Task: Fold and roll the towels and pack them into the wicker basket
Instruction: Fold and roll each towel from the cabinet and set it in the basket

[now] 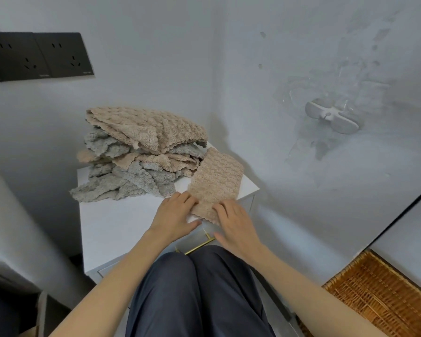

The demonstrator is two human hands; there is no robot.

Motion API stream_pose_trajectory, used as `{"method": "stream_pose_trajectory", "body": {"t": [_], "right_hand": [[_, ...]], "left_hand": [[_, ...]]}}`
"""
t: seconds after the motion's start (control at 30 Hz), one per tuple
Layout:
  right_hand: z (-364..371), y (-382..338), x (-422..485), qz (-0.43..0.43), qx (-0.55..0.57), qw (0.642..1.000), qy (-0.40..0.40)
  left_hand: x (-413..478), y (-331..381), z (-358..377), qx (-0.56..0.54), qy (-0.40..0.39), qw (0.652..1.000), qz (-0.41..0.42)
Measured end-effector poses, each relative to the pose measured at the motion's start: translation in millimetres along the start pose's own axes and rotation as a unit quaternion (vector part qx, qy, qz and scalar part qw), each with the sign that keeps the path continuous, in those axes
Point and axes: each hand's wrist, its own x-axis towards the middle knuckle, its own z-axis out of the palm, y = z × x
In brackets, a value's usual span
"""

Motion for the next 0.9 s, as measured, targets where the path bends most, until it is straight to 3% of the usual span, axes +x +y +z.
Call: {"method": "stream_pose_trajectory", "body": {"t": [0.23, 0.43, 0.63, 0.7, 0.8, 0.9], "right_hand": [[12.4, -1.2, 12.9, 0.029, -0.045, 0.994, 0.098], [8.5, 2.2, 9.1, 0.028, 0.0, 0.997, 0.071], [-9.3, 19.7, 14.9, 0.079, 0.144, 0.983, 0.086], [-16.3, 29.8, 16.7, 0.123, 0.223, 0.965, 0.069], [-23.0, 45.0, 19.0, 0.184, 0.315, 0.931, 0.027], [-28.2, 59.1, 16.2, 0.209, 0.371, 0.904, 0.045]], "left_hand": [[5.1, 2.9, -2.4, 0.004, 0.018, 1.0, -0.021], [6.5, 4.2, -4.7, -0.047, 0.039, 0.998, -0.029], [4.0, 15.3, -3.3, -0.17, 0.089, 0.981, -0.03], [5.6, 18.1, -1.8, -0.233, 0.088, 0.968, -0.028], [6.6, 13.5, 2.5, -0.239, 0.071, 0.968, -0.008], [5.1, 5.2, 7.7, -0.251, 0.061, 0.966, -0.014]]}}
